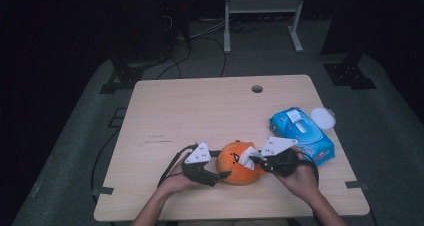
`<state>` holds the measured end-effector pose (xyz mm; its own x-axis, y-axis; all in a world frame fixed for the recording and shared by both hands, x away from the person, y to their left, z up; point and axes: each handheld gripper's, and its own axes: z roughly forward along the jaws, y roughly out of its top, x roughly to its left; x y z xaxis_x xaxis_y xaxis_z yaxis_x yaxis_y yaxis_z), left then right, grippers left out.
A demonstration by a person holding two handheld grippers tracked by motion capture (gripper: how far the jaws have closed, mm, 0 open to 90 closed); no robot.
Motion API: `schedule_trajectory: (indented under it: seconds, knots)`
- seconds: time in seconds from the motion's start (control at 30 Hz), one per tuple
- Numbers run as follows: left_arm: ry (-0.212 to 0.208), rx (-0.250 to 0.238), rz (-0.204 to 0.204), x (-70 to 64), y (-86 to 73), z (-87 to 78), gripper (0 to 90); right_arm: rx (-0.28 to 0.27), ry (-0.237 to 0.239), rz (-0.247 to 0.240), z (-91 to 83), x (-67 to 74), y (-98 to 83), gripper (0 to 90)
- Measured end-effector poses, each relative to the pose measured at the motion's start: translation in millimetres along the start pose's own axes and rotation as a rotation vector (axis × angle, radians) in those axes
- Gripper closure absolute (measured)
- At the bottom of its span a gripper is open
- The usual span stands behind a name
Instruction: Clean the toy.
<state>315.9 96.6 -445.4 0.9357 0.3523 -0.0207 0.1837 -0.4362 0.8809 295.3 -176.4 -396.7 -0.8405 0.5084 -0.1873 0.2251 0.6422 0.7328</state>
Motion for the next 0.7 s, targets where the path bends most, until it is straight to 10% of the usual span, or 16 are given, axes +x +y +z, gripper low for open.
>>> schedule_trajectory:
  seconds: [0.2, 0.47, 0.7]
  knots:
    - [0.013, -0.005, -0.015, -5.4, 5.3, 3.3, 23.0, -0.002, 0.052, -0.02, 0.1, 12.9, 2.0, 77.7]
    - [0.027, 0.018, 0.201, -24.9, 10.4, 4.7, 32.1, -0.072, 0.055, -0.04, -5.5, 17.2, 20.6, 77.6]
    - [0.0, -0.028, 0.011, -18.3, 12.6, 8.2, 16.1, -0.034, 0.079, 0.028, -2.8, 7.8, 2.8, 77.8]
